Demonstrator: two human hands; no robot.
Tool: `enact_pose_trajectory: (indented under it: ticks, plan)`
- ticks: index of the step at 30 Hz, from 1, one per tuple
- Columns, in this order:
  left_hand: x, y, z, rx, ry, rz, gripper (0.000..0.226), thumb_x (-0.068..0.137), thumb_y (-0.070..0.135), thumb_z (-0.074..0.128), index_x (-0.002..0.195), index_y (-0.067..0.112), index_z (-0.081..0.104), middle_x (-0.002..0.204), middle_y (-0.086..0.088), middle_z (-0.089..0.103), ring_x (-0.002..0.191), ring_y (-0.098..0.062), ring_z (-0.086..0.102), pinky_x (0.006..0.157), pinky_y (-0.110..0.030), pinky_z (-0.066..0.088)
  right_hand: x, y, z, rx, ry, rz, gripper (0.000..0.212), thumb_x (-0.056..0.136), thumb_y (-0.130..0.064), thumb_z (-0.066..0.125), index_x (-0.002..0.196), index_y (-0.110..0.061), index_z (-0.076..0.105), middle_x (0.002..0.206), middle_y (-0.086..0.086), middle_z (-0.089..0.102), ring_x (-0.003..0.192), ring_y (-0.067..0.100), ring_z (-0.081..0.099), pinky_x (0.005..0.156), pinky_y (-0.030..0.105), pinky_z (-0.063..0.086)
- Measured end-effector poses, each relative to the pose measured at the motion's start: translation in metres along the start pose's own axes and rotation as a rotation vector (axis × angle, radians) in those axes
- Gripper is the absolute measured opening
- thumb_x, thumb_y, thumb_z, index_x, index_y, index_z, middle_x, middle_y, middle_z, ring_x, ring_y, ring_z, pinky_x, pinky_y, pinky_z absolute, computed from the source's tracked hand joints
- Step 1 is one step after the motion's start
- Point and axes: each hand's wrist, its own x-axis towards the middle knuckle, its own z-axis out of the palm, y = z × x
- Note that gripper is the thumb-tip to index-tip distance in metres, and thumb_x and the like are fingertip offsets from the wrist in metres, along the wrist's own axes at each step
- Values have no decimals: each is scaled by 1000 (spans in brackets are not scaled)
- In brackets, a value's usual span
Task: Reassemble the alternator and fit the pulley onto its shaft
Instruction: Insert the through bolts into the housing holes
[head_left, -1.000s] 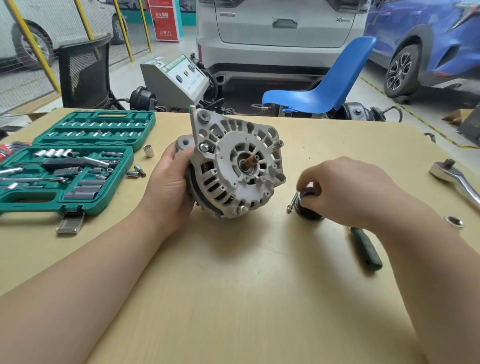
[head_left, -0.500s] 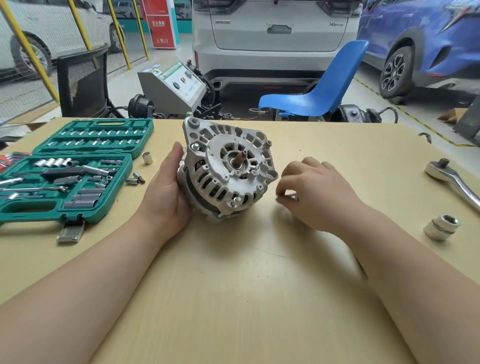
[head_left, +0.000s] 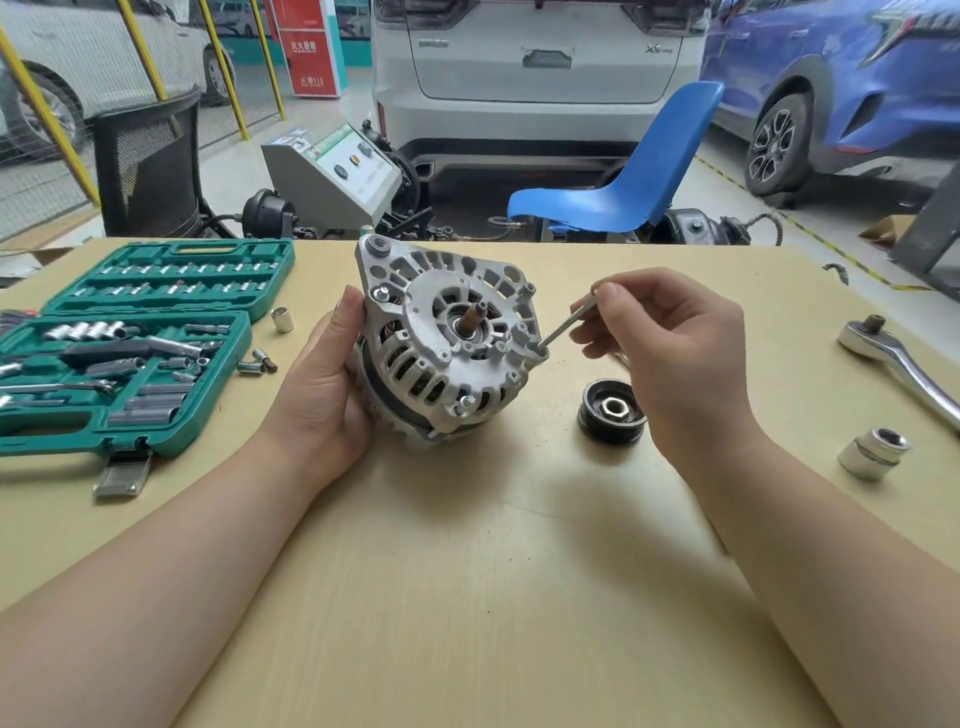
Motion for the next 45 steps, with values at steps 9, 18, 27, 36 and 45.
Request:
enact_pose_trajectory:
  ticks: [9,18,27,36,45]
  plan:
    - [-1,0,0,14,-10,-3,72,101,52,53,158,9,48,154,-18,59,143,-38,57,124,-59,38,0,4,1,-22,-34,41,12,96,-9,64,92,-8,75,84,10,78,76,31,76,69,37,62]
    - [0,1,-1,-2,-23,-21,74,100,53,54,159,9,47,155,-19,58,144,-39,56,125,-60,37,-5,8,5,-43,-29,-35,11,99,-3,64,99,-7,74,87,9,79,78,29,76,69,32,60]
    - [1,0,-3,7,-34,-17,73,102,53,53,160,8,46,156,-18,57,144,-38,56,125,-59,37,-6,10,3,-86,-41,-67,10,98,-3,64,98,-7,74,85,7,78,76,26,76,70,33,61]
    - [0,1,-2,23,-32,-9,70,104,52,51,158,9,49,154,-18,59,144,-38,57,121,-56,42,-8,19,5,-239,-76,-126,8,93,-10,69,95,-15,75,85,0,78,79,22,77,77,36,60]
    - [-2,2,2,-16,-30,-44,70,105,52,50,160,9,46,156,-17,58,144,-37,57,124,-58,38,-7,20,9,-739,-175,-240,6,95,-22,73,91,-20,76,81,-8,69,80,19,62,76,40,52]
